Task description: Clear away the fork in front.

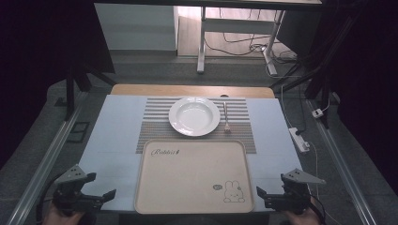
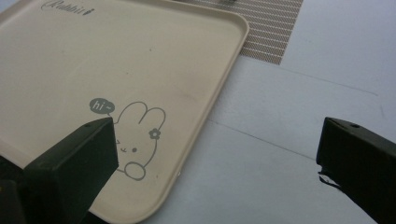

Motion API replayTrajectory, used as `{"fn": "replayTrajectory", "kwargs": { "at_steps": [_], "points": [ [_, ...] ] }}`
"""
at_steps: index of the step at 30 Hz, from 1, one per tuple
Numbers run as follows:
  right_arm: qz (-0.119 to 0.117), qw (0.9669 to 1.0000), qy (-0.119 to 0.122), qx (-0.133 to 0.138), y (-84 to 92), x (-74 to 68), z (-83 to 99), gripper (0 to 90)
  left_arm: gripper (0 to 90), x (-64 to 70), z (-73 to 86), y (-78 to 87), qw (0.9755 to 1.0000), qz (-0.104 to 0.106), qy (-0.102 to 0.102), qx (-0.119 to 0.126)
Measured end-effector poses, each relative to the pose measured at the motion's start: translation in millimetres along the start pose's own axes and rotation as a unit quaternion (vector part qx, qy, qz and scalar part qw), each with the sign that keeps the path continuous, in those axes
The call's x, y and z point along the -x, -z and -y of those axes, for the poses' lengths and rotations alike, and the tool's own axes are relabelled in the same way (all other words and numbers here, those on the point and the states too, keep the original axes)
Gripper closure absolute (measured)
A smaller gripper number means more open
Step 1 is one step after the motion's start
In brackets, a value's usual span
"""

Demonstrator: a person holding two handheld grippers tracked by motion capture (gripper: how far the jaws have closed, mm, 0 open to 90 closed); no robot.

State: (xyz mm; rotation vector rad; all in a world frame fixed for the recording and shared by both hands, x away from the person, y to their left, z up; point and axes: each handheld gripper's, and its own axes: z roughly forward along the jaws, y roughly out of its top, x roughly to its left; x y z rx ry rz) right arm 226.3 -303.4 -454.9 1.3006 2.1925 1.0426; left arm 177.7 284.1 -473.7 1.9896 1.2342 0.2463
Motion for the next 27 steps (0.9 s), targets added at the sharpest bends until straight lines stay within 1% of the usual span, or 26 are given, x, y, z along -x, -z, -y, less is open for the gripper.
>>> {"fn": "replayTrajectory", "kwargs": {
  "at_steps": [1,2,3,9,13,17,27],
  "points": [
    [-0.001,1.0,0.0,-0.002,-0.4,-0.1,-0.2,0.0,0.8,0.0,0.0,0.0,1.0,0.0,0.0,0.0],
    [-0.003,1.0,0.0,-0.002,-0.7,-0.2,-0.2,0.0,0.9,-1.2,-0.3,-1.1,1.0,0.001,0.007,-0.004],
    [-0.004,1.0,0.001,-0.002,-0.9,-0.5,-0.3,0.0,0.9,-2.0,-0.6,-1.4,0.9999,0.003,0.009,-0.006],
    [-0.003,1.0,0.005,-0.007,-1.9,-1.4,-0.7,0.0,0.9,-3.0,-1.0,-2.2,0.9999,0.009,0.01,-0.009],
    [-0.003,0.9999,0.01,-0.008,-1.6,-2.5,-0.5,0.0,1.2,-2.4,-1.3,-2.4,0.9999,0.011,0.007,-0.01],
    [-0.005,0.9997,0.019,-0.011,-2.4,-3.8,-0.7,0.0,1.6,-2.1,-1.8,-3.4,0.9998,0.013,0.004,-0.015],
    [-0.012,0.9989,0.035,-0.027,-5.6,-6.9,-2.2,0.0,2.0,-1.8,-2.2,-4.1,0.9997,0.013,0.003,-0.018]
  ]
}}
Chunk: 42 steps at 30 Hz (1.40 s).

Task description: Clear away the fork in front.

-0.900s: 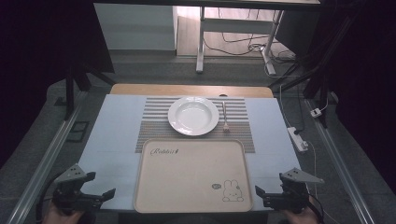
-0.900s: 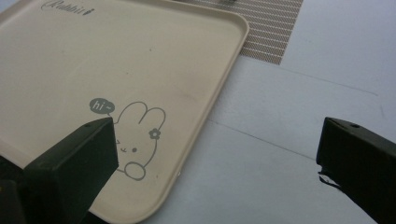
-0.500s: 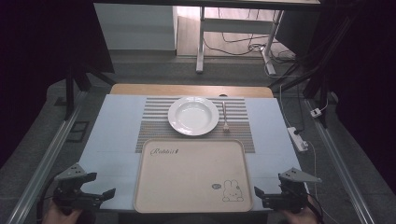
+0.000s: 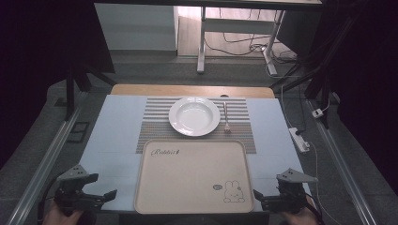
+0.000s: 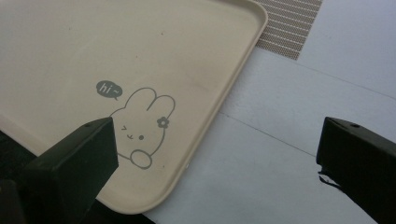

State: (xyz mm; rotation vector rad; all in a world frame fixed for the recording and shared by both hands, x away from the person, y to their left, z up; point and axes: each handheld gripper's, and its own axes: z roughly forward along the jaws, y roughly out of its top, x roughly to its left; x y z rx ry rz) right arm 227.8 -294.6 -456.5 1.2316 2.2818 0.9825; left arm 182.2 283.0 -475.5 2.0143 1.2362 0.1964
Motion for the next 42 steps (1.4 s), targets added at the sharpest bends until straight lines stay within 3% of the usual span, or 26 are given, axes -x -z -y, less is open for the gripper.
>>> {"fn": "replayTrajectory", "kwargs": {
  "at_steps": [4,10,21,33,36,42],
  "points": [
    [-0.002,1.0,0.006,-0.007,-2.0,-0.4,-1.1,0.0,1.8,0.0,0.1,0.1,1.0,0.0,0.001,0.001],
    [0.006,0.9994,0.033,-0.006,-7.7,-4.4,-4.6,0.0,1.6,-0.7,0.2,0.4,1.0,0.002,0.001,0.001],
    [-0.008,0.9979,0.064,-0.006,-17.1,-8.3,-9.7,0.0,1.7,-1.3,-0.1,-0.2,1.0,0.002,0.005,0.0],
    [0.004,0.9945,0.101,-0.028,-34.4,-16.3,-24.7,0.0,1.8,-2.3,-0.6,-0.8,0.9999,0.002,0.01,-0.002],
    [0.012,0.9927,0.112,-0.044,-40.2,-17.4,-28.3,0.0,1.7,-2.9,-0.8,-1.0,0.9999,0.003,0.013,-0.003],
    [0.029,0.9907,0.124,-0.05,-52.0,-18.5,-36.1,0.0,1.6,-2.6,-0.9,-1.2,0.9999,0.002,0.01,-0.003]
  ]
}}
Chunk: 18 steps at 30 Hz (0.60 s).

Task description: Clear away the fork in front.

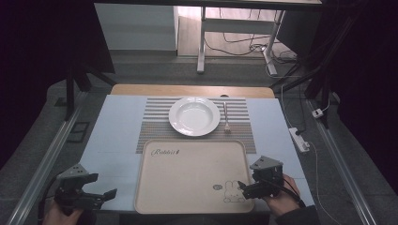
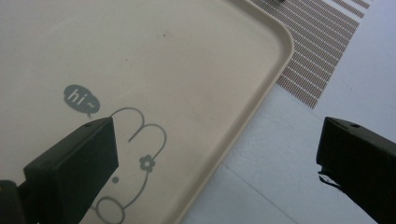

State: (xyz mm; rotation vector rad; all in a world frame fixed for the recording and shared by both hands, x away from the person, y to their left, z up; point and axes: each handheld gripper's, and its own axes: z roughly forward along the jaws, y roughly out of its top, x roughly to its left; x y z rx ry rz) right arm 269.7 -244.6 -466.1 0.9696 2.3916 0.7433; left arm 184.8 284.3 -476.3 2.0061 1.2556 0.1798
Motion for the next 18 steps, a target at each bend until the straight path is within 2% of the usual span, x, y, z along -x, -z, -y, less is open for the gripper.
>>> {"fn": "replayTrajectory", "kwargs": {
  "at_steps": [5,10,14,18],
  "points": [
    [0.005,1.0,0.007,-0.001,-5.8,-0.9,-5.5,0.0,1.6,0.2,-0.2,-0.2,1.0,0.0,-0.001,-0.001],
    [0.004,0.9995,0.029,-0.01,-13.8,-1.7,-12.1,0.0,1.5,0.2,-0.4,-0.5,1.0,-0.001,0.0,-0.001],
    [0.016,0.9978,0.061,-0.023,-24.7,-0.1,-21.5,0.0,1.5,0.0,-0.6,-0.8,1.0,-0.001,0.0,-0.002],
    [0.025,0.9961,0.078,-0.032,-35.2,2.6,-28.6,0.0,1.5,-0.1,-0.7,-0.9,1.0,-0.001,0.0,-0.003]
  ]
}}
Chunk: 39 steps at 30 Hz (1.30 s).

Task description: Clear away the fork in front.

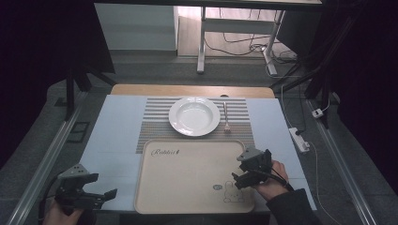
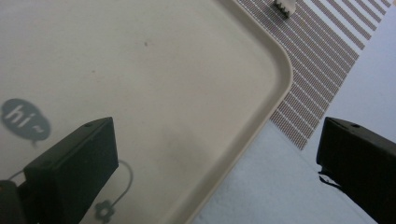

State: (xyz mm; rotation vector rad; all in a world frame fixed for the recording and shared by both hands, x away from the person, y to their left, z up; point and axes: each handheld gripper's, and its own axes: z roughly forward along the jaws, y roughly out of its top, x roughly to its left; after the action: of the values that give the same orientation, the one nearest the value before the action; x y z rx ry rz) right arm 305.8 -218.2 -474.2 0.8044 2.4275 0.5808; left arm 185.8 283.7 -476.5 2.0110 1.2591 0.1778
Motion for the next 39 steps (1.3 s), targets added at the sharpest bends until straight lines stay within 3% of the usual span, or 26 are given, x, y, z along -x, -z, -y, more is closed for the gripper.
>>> {"fn": "replayTrajectory", "kwargs": {
  "at_steps": [7,17,21,29,39],
  "points": [
    [0.015,0.9999,0.005,-0.005,-10.7,8.8,-10.3,0.0,1.5,-0.2,-0.1,-0.2,1.0,0.001,0.001,-0.001],
    [0.034,0.9988,0.033,-0.015,-29.1,25.3,-27.5,0.0,1.6,0.2,-0.5,-0.8,1.0,-0.001,-0.002,-0.005],
    [0.048,0.9971,0.054,-0.021,-36.0,27.6,-33.7,0.0,1.6,0.8,-0.7,-1.2,1.0,-0.002,-0.005,-0.006],
    [0.064,0.9955,0.067,-0.021,-48.4,38.1,-46.0,0.0,1.5,0.8,-0.7,-1.6,1.0,-0.002,-0.003,-0.006],
    [0.095,0.9906,0.096,-0.021,-63.2,49.1,-60.3,0.0,1.5,1.3,-0.8,-1.8,1.0,-0.003,-0.005,-0.006]
  ]
}}
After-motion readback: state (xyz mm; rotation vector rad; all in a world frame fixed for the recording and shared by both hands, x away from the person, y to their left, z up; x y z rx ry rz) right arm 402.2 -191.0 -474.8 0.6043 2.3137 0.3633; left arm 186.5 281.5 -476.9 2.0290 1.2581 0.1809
